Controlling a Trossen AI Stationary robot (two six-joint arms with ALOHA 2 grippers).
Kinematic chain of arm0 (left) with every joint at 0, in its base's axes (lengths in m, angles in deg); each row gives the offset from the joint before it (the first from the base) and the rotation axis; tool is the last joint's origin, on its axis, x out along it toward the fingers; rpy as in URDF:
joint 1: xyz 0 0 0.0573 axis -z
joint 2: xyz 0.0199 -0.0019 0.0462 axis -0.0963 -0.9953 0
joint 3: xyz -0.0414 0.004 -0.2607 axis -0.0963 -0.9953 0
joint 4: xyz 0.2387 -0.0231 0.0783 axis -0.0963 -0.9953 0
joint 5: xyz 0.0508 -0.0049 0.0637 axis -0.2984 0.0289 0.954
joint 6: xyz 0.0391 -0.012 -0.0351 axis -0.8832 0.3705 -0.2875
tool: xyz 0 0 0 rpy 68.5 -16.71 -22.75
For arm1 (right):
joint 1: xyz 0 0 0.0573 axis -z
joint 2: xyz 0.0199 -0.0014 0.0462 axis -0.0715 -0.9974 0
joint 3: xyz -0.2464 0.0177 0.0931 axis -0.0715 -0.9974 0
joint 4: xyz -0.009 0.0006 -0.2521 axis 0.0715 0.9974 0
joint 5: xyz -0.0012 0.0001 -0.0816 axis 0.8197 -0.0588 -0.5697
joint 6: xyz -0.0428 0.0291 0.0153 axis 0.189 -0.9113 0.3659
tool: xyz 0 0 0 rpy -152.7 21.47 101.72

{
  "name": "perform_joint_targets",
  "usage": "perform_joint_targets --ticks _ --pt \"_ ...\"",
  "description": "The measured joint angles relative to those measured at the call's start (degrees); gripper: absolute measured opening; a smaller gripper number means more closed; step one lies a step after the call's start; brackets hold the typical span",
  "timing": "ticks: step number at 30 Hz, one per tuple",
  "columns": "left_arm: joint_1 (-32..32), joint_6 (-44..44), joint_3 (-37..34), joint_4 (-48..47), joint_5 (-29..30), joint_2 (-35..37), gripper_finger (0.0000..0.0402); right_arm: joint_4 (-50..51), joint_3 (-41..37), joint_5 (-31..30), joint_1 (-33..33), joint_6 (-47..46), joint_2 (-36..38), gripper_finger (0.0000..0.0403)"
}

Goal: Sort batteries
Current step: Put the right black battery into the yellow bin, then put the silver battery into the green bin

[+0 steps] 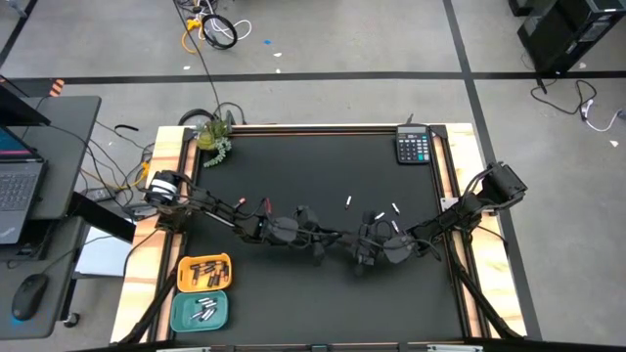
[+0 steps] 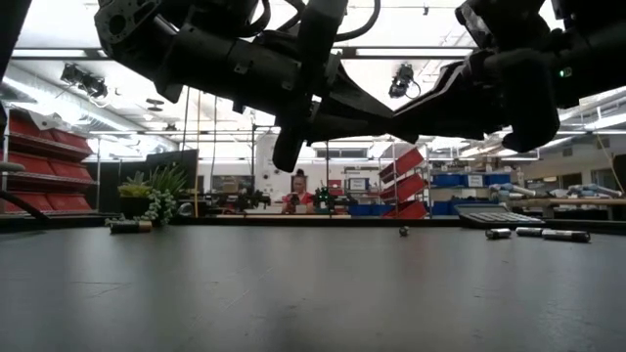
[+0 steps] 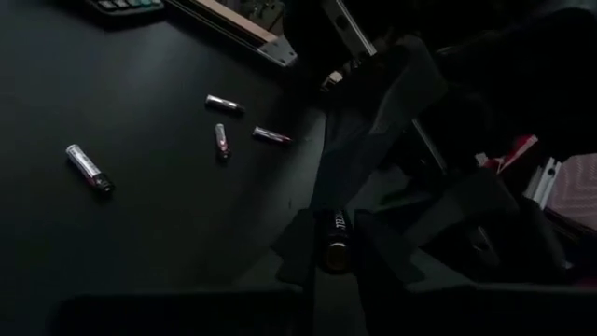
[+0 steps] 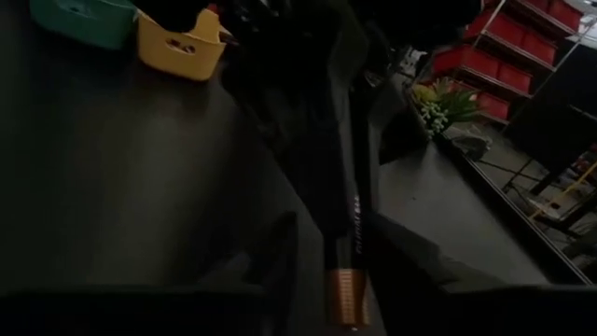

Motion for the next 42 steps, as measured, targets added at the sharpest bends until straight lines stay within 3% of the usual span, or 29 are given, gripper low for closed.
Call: perform_joint_targets --ticks 5,12,17,22,25,30,38,42 --pt "0.12 -1.34 0.0 -4.83 -1.28 1.65 0.0052 0.05 0.02 -0.59 -0.19 -0.03 0.0 0.0194" --pt "4.17 -0.63 0.04 -37.68 -0.74 19.96 0.0052 6.14 0.04 -8.41 -3.44 0.14 2.54 0.0228" --pt "9.74 13.84 0.07 -64.32 -10.5 33.76 0.0052 7.84 0.04 -13.4 -2.52 0.66 3.63 0.0218" --pt "22.46 31.93 0.06 -83.94 -15.09 41.36 0.0052 6.77 0.04 -14.15 4.08 0.59 3.63 0.0196" --pt "29.2 46.94 0.04 -92.96 -14.5 43.34 0.0052 3.79 0.02 -10.55 9.11 0.31 3.63 0.0183" --pt "35.89 62.04 0.04 -104.12 -13.29 42.51 0.0055 -3.86 0.02 4.34 16.58 2.38 3.66 0.0165" --pt "38.29 66.16 0.0 -104.43 -13.9 39.22 0.0174 -2.92 0.02 14.6 23.33 1.37 3.67 0.0159" --pt "37.2 63.85 1.04 -104.38 -10.01 39.29 0.0201 1.76 0.69 19.2 25.32 -2.08 3.67 0.0157"
